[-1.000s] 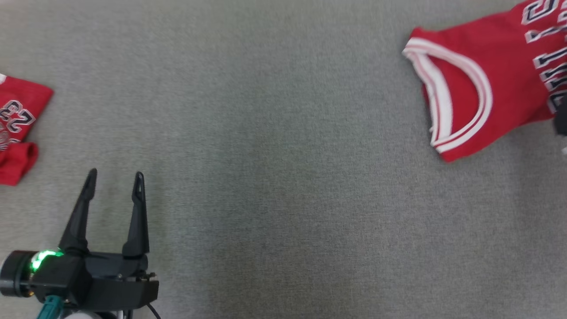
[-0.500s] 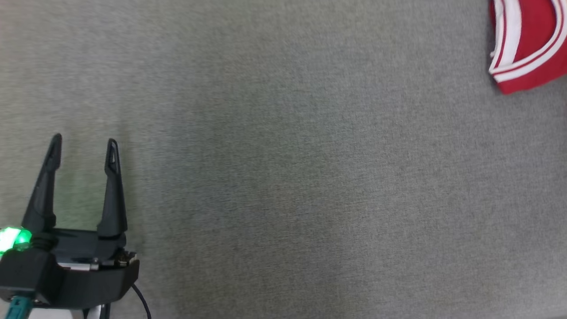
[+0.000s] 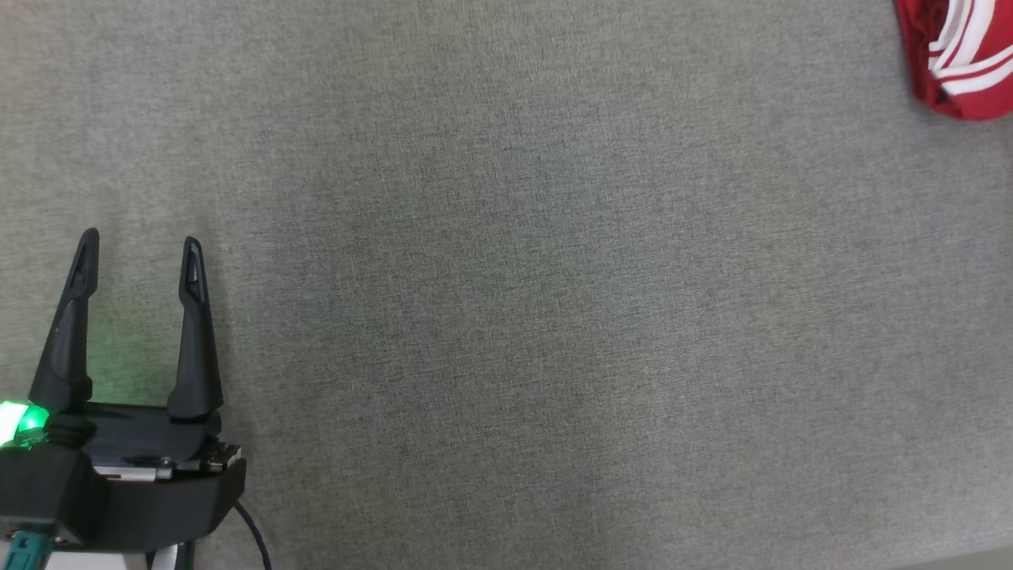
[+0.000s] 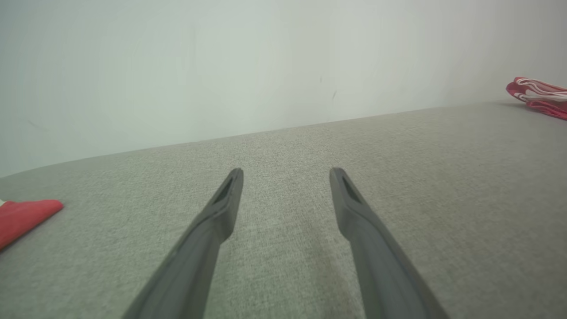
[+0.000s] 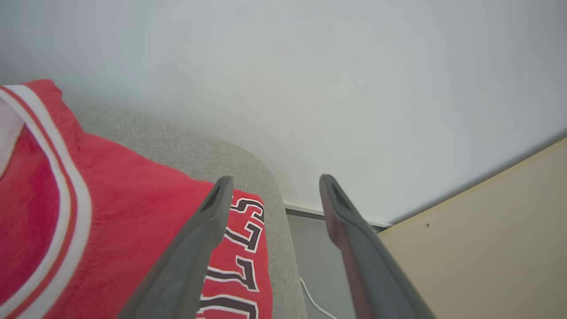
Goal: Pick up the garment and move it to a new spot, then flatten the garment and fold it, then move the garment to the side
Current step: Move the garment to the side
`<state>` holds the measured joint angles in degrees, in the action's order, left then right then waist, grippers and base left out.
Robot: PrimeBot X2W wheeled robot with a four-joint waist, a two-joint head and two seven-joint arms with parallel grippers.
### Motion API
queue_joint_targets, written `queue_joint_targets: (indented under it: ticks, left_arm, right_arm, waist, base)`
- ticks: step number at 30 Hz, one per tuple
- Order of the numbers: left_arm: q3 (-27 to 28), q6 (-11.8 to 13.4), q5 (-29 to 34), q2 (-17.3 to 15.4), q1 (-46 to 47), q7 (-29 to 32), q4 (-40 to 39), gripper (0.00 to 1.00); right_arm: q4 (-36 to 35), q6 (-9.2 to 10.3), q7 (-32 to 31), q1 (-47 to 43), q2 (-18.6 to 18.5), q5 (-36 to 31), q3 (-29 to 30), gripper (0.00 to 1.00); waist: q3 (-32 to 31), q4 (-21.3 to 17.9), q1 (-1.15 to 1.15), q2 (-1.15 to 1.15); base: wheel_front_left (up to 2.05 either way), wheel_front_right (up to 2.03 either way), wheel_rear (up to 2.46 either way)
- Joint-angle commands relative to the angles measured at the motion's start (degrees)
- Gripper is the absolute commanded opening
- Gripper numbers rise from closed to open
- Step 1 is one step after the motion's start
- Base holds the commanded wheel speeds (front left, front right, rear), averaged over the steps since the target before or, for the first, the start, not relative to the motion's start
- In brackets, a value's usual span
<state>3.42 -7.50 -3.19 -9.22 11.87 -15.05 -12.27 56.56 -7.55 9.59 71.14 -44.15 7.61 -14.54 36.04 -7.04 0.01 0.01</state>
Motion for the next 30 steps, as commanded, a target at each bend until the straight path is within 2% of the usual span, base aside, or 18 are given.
queue_joint_targets:
  ticks: [1,6,15,24,30]
  left_arm:
    - [0.2,0.1,0.0,0.6,0.3,-0.2,0.5,1.0]
    - [1.2,0.3,-0.8,2.1,-2.0,-0.2,2.5,1.0]
    - [4.0,0.4,-1.7,3.8,-6.2,-0.2,6.3,1.0]
    - [4.7,0.5,-1.6,5.3,-10.9,-0.2,10.8,1.0]
    - [5.1,0.5,-1.1,5.7,-13.6,-0.2,13.1,1.0]
  right_arm:
    - [0.0,0.15,1.1,0.4,0.4,-0.6,1.6,1.0]
    - [-2.5,0.15,4.2,-3.2,3.7,0.5,4.4,1.0]
    - [-12.6,0.15,5.5,-13.3,9.5,3.4,5.0,1.0]
    - [-23.6,0.15,5.6,-31.2,15.5,6.0,8.2,1.0]
    - [-28.4,0.15,5.5,-40.7,19.3,5.6,9.2,1.0]
  waist:
    - [-1.3,0.4,-0.01,-0.01]
    - [-6.5,1.4,-0.01,-0.01]
    - [-15.6,3.2,-0.01,-0.01]
    - [-25.8,6.2,-0.01,-0.01]
    - [-30.2,6.4,-0.01,-0.01]
  base:
    - [0.0,0.0,0.0]
    - [0.0,0.0,0.0]
    - [0.0,0.0,0.0]
    - [0.0,0.0,0.0]
    - [0.0,0.0,0.0]
